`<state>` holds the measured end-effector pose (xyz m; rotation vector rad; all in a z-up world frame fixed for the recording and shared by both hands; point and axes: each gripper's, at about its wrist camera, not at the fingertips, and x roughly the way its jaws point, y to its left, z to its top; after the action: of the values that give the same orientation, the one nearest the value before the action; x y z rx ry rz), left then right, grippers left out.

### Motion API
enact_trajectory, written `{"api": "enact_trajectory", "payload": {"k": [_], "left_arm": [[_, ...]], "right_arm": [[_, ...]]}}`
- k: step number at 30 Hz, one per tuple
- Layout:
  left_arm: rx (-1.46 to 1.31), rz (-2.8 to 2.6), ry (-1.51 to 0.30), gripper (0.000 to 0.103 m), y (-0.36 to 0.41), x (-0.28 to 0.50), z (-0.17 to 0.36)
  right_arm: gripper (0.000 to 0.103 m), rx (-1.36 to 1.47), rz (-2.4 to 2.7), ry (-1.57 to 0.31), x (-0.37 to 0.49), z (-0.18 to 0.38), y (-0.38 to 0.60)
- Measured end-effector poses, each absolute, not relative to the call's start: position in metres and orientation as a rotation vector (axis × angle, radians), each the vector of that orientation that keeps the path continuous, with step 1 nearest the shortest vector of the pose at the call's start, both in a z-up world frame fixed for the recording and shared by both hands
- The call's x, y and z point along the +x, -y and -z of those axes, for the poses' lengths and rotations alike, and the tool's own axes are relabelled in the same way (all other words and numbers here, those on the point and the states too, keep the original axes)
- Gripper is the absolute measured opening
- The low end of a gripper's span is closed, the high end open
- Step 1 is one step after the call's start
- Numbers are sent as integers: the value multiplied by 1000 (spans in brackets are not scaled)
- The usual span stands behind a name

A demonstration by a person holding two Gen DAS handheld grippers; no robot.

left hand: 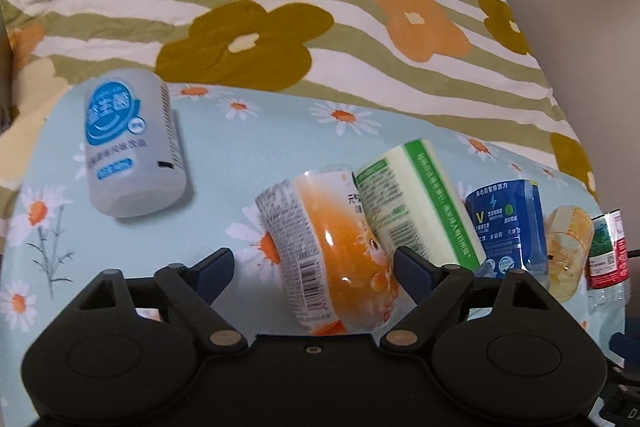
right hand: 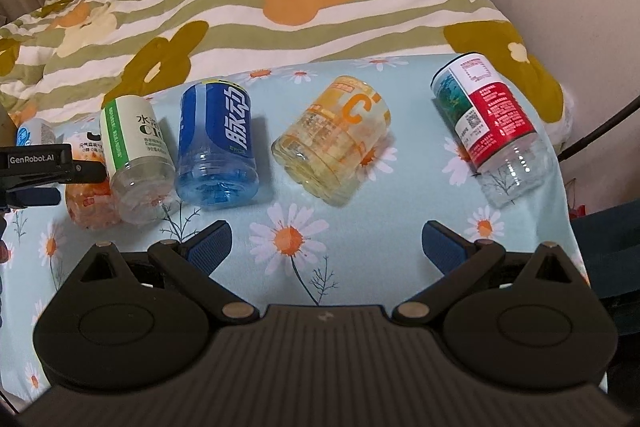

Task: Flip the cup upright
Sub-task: 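Move the right tool toward the orange-labelled bottle lying on its side, then close the right gripper around the middle of the orange-labelled bottle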

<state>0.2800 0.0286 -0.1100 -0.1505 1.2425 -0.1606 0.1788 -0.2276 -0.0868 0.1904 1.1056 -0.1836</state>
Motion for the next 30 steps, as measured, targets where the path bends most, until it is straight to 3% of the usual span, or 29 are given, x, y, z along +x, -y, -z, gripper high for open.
{"api": "enact_trajectory", "payload": {"k": [5,21,30], "left_arm": [[-176,186,-1282,66,-27,283,118],[-128,160,-1187,65,-29,266,96],[-139,128,-1119,65,-25,215,62]], "right_arm": [[103,191,187,-1113,182,89,227],[103,194,168,-1082,171,78,231],[103,168,100,-1029,141,56,239]]}}
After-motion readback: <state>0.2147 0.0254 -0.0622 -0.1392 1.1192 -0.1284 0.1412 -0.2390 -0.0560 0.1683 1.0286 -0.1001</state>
